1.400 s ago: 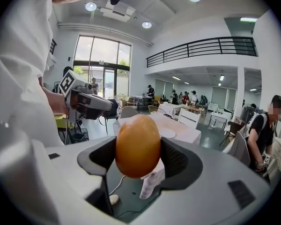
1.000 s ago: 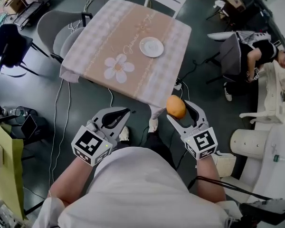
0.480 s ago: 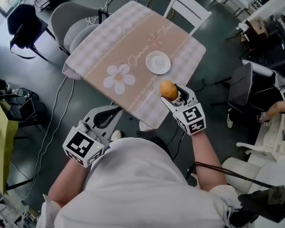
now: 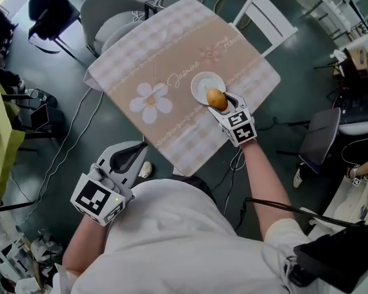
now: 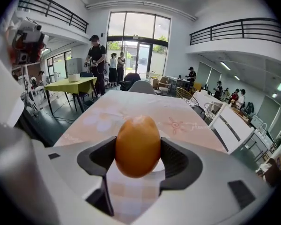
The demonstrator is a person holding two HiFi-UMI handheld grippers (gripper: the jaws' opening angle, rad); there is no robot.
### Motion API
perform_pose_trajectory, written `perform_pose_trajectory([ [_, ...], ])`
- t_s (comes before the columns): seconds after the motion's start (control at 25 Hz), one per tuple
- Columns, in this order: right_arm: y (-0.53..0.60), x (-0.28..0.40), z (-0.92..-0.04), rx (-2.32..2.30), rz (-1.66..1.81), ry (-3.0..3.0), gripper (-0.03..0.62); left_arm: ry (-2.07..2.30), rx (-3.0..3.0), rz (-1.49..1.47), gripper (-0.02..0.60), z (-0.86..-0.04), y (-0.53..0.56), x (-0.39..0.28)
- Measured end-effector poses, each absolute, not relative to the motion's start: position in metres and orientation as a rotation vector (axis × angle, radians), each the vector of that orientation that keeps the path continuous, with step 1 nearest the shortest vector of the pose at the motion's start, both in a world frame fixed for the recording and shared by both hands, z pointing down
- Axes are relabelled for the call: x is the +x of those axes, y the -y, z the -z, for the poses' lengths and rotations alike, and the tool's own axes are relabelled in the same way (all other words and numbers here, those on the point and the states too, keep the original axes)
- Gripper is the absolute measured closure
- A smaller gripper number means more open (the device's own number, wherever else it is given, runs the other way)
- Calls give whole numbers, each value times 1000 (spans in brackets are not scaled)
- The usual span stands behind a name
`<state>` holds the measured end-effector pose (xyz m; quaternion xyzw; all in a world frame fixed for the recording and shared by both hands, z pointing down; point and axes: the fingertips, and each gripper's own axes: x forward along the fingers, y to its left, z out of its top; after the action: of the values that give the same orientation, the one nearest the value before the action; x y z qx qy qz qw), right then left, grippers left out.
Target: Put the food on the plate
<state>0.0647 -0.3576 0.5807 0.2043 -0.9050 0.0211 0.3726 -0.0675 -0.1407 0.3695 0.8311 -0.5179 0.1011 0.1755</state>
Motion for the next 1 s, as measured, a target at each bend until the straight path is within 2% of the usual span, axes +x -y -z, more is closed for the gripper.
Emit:
perform_pose_trajectory([
  [0.4,426,37,-639,422,-47,2255,284,1619,2152,-315,572,-385,135,-76],
  [1.0,430,31,-666,345,-199,2279,284,1624,2093,-324,572,-393,146,-71],
])
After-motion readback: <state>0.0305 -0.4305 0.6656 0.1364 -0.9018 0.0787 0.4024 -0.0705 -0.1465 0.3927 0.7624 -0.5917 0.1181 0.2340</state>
